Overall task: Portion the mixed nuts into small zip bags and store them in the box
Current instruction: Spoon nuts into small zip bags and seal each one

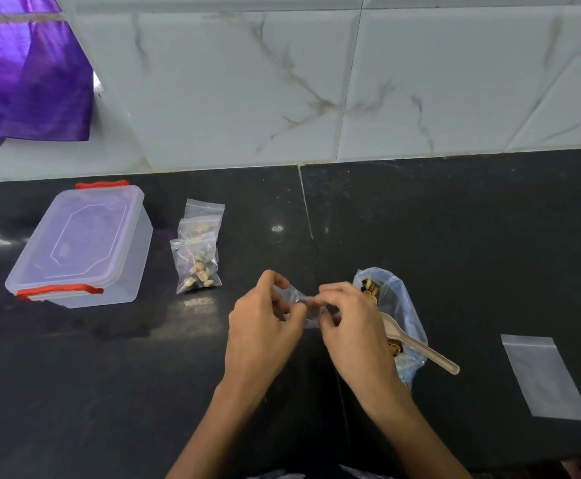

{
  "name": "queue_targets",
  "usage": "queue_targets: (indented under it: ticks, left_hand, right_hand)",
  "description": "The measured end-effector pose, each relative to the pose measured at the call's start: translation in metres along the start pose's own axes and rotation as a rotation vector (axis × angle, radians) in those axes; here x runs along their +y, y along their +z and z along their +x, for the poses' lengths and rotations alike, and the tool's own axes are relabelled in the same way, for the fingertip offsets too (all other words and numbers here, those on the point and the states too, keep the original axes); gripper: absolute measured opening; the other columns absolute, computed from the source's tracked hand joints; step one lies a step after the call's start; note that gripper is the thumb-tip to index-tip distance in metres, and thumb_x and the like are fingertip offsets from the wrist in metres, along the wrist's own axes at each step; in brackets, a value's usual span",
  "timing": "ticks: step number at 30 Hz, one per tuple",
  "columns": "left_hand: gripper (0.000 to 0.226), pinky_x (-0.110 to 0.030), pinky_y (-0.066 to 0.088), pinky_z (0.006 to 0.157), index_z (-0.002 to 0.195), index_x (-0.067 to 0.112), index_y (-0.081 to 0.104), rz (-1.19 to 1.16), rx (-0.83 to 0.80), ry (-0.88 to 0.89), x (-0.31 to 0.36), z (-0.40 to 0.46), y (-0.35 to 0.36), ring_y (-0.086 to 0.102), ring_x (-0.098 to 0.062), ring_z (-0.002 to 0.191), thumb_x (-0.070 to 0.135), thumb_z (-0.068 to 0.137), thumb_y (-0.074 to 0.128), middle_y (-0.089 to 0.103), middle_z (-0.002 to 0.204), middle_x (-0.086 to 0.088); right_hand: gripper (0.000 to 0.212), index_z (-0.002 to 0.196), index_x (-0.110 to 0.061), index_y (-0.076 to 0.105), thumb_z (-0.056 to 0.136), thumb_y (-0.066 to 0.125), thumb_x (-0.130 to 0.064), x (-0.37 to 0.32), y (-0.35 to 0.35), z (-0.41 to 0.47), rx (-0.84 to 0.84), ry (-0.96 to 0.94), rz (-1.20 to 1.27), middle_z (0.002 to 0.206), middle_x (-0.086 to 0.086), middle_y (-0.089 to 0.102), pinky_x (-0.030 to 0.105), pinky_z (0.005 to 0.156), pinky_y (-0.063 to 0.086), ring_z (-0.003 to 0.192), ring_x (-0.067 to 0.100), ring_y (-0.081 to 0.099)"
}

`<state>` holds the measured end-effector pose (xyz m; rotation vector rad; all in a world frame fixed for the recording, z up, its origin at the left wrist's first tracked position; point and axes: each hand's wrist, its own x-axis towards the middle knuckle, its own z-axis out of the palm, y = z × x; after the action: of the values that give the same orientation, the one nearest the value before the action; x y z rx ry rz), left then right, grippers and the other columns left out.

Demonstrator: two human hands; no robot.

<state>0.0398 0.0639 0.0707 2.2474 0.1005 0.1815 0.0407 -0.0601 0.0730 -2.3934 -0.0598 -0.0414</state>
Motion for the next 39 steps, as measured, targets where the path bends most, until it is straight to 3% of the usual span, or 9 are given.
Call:
queue_targets:
  ticks: [5,7,9,14,18,22,29,34,39]
  left_hand:
    - [0.075,-0.003,0.027,0.097,0.132,0.043,0.036,-0.082,-0.237,0.237,-0.023,0.007,0.002,0.027,0.002,0.133,0.039,0.066,0.07,0.033,0.133,0.03]
    - [0.093,-0.016,0.017,0.112,0.136,0.052,0.022,-0.078,-0.298,0.281,-0.033,0.011,0.003,0.007,0.008,0.14,0.039,0.062,0.078,0.013,0.138,0.044]
    - [0.091,-0.038,0.02,0.118,0.13,0.059,0.024,-0.068,-0.32,0.286,-0.039,0.013,0.006,0.009,0.009,0.141,0.043,0.059,0.078,0.02,0.137,0.045]
    - [0.05,-0.051,0.041,0.1,0.106,0.037,0.055,-0.146,-0.294,0.252,-0.033,0.011,0.012,0.055,0.005,0.102,0.044,0.06,0.072,0.062,0.103,0.021]
    - [0.052,-0.04,0.049,0.092,0.117,0.03,0.054,-0.167,-0.284,0.324,-0.031,0.008,0.016,0.058,-0.005,0.105,0.033,0.067,0.07,0.06,0.112,0.016]
    - [0.059,-0.036,0.052,0.09,0.121,0.038,0.048,-0.255,-0.367,0.307,-0.029,0.005,0.019,0.06,-0.011,0.107,0.025,0.066,0.067,0.059,0.114,0.013]
    - [0.051,-0.023,0.051,0.081,0.113,0.014,0.055,-0.565,-0.501,0.189,-0.032,0.005,0.014,0.064,-0.012,0.094,0.023,0.066,0.071,0.063,0.103,0.007]
    - [0.056,-0.032,0.051,0.089,0.125,0.012,0.046,-0.68,-0.719,0.107,-0.035,0.008,0.01,0.062,-0.024,0.102,0.0,0.076,0.071,0.061,0.113,-0.01]
    - [0.079,-0.027,0.05,0.077,0.136,0.014,0.03,-0.711,-0.882,0.088,-0.04,0.009,0.009,0.063,-0.016,0.083,-0.024,0.075,0.062,0.058,0.104,-0.011]
  right_hand:
    - [0.039,0.129,-0.027,0.054,0.094,0.053,-0.01,0.0,-0.006,-0.001,-0.071,-0.043,0.018,0.105,-0.018,0.048,0.004,0.07,0.039,0.098,-0.003,0.05]
    - [0.036,0.123,-0.027,0.058,0.094,0.052,-0.007,-0.002,-0.009,-0.003,-0.124,-0.013,0.123,0.103,-0.02,0.051,0.01,0.075,0.045,0.093,-0.003,0.053]
    - [0.033,0.114,-0.026,0.063,0.094,0.049,-0.003,-0.003,-0.012,-0.003,-0.206,0.042,0.246,0.1,-0.018,0.055,0.015,0.073,0.046,0.087,-0.002,0.055]
    - [0.028,0.083,-0.017,0.064,0.092,0.042,-0.032,-0.006,-0.016,-0.003,-0.347,0.264,0.391,0.1,-0.004,0.056,0.034,0.085,0.049,0.091,0.011,0.056]
    - [0.039,0.101,-0.024,0.064,0.087,0.047,-0.057,-0.006,-0.017,-0.006,-0.463,0.178,0.079,0.113,-0.009,0.042,0.033,0.087,0.046,0.098,0.008,0.052]
    - [0.028,0.091,-0.027,0.065,0.091,0.048,-0.049,-0.003,-0.012,-0.007,-0.457,0.069,0.007,0.112,-0.007,0.045,0.036,0.085,0.05,0.092,0.008,0.054]
    - [0.068,0.089,-0.034,0.061,0.061,0.035,-0.09,-0.008,-0.033,-0.011,-0.535,-0.09,-0.261,0.099,-0.013,0.043,0.028,0.075,0.048,0.086,0.002,0.047]
    - [0.055,0.113,-0.044,0.053,0.066,0.065,-0.07,-0.01,-0.044,-0.008,-0.647,-0.219,-0.402,0.104,-0.013,0.027,0.025,0.078,0.035,0.095,0.004,0.034]
    - [0.021,0.11,-0.037,0.061,0.089,0.059,-0.036,-0.009,-0.034,-0.01,-0.494,-0.3,-0.426,0.103,-0.009,0.021,0.019,0.073,0.03,0.092,0.004,0.033]
